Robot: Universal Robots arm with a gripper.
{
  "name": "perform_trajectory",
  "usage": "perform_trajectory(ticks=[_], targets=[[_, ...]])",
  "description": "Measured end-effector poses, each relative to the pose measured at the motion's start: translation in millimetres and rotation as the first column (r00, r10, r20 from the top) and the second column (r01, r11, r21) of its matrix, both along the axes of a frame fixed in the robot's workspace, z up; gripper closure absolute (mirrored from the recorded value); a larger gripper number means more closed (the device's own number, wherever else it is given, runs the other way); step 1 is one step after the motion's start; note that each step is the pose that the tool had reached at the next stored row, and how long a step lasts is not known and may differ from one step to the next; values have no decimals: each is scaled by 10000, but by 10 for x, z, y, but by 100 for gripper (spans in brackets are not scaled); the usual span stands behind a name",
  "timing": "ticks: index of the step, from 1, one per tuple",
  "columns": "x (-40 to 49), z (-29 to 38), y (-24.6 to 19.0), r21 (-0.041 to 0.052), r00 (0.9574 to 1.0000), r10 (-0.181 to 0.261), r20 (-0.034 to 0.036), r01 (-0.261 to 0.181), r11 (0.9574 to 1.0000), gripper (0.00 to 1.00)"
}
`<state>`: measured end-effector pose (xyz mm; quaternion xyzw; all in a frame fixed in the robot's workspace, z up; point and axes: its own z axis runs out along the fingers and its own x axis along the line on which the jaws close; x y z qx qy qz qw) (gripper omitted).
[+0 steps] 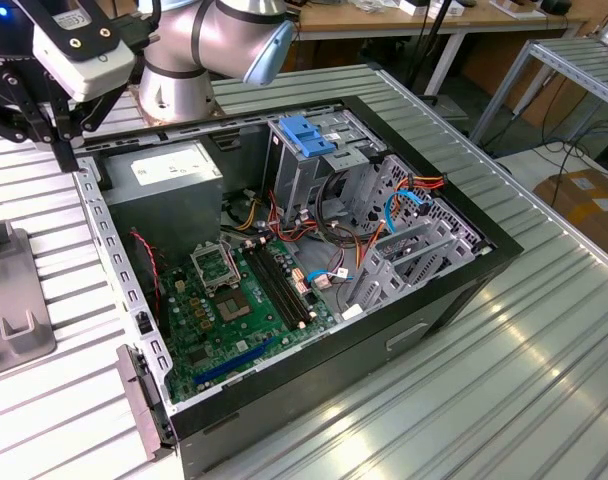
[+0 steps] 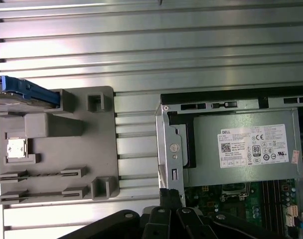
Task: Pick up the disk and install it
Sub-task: 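Reach for the disk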
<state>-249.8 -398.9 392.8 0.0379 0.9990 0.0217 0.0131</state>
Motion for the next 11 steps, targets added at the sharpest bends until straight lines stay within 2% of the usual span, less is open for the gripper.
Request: perform_trajectory(ticks=[11], targets=[[-46, 0, 0, -1, 10000, 0, 0, 0, 10000, 90]])
